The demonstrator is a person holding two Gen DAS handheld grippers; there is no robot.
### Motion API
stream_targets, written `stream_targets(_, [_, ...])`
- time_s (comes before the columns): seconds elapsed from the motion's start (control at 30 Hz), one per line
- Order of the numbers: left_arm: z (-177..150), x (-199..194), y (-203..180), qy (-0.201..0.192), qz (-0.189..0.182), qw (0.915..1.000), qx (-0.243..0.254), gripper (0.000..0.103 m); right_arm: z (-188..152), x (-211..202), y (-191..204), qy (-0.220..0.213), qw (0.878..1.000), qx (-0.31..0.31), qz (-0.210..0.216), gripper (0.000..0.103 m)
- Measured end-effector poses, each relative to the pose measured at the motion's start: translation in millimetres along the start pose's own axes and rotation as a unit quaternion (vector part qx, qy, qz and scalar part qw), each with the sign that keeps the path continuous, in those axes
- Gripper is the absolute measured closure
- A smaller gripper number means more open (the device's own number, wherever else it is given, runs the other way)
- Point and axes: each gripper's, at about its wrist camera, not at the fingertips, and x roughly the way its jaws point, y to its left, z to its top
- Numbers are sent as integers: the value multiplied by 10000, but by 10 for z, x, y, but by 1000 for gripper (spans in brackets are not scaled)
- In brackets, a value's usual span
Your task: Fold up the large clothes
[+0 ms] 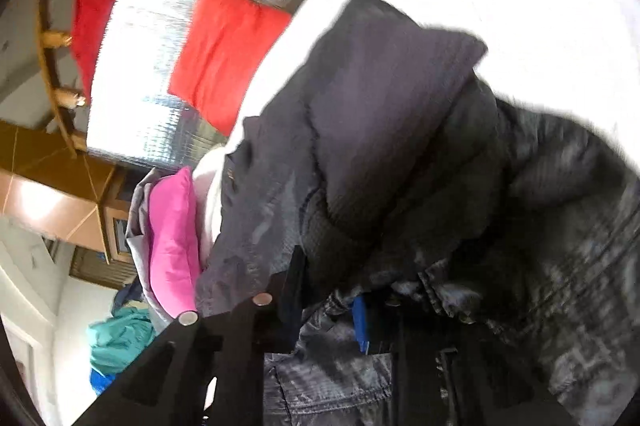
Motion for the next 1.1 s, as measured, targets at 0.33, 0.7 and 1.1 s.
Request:
stream_targets(0.33, [-108,63,-365,-207,1003,9884,1118,46,11,62,-46,384,9988,287,8,52])
stream_targets(0.7, [-298,68,-543,-624,1633,9638,2015,42,-186,383,206,549,9975,-388,-230,71])
stream_targets(1.1, [-293,82,-512,-634,1647,9630,2035,36,-166,436,202,466,9970,-436,-445,76])
